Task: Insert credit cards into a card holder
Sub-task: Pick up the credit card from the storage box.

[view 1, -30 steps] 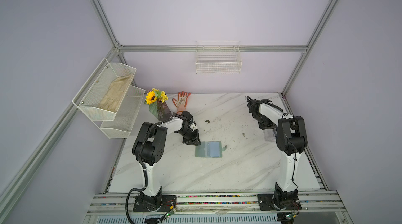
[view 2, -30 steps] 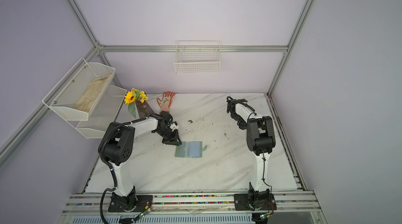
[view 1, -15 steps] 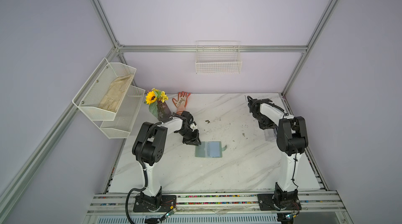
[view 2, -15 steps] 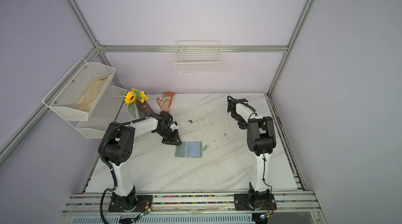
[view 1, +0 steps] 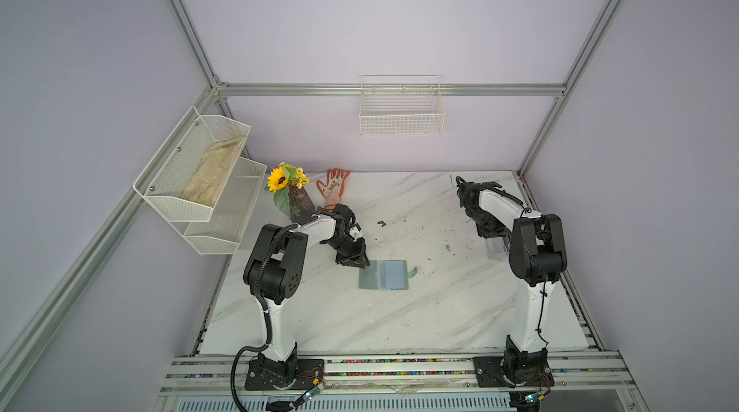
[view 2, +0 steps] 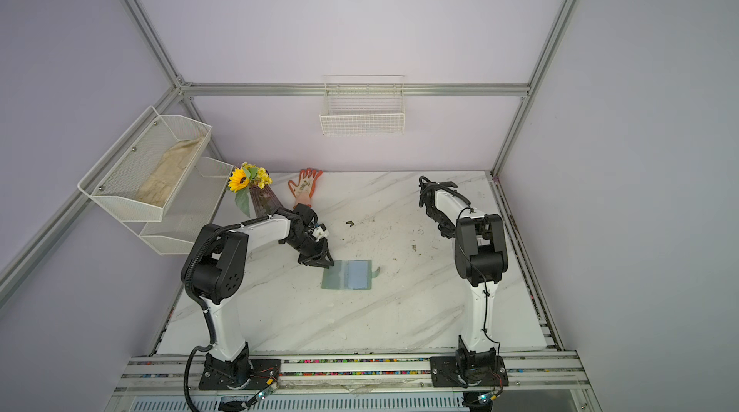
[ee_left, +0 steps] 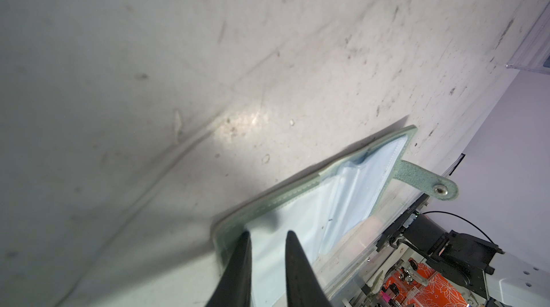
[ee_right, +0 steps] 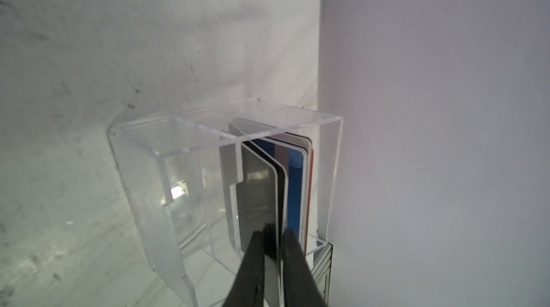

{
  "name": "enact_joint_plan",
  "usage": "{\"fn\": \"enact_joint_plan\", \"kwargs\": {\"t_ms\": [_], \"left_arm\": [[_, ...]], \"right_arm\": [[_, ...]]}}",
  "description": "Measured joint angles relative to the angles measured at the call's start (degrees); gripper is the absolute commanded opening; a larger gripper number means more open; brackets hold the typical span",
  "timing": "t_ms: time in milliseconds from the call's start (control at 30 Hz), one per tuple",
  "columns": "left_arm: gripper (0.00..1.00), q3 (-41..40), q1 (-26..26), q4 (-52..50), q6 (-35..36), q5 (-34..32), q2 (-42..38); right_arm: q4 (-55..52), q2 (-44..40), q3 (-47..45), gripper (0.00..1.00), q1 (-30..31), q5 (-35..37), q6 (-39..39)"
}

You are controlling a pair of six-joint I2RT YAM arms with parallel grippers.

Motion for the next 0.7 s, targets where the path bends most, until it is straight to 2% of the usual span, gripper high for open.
{"fn": "enact_joint_plan", "kwargs": {"t_ms": [200,300,433,700], "left_arm": [[0.22,0.00,0.00,-0.02,0.00,0.00,0.00],[0.22,0.00,0.00,-0.02,0.00,0.00,0.00],[0.22,0.00,0.00,-0.02,0.02,0.02,0.02],[0.22,0.02,0.02,-0.02,0.02,0.04,0.04]], "right_arm": [[-0.02,0.00,-0.22,0.10,0.00,0.15,-0.02],[-0.04,0.00,-0.24,0.05,0.00,0.26,-0.04],[0.07,0.00,-0.35,0.11,0.00,0.46,-0.11],[0.11,0.00,-0.37,0.11,-0.02,0.61,-0.24]]}}
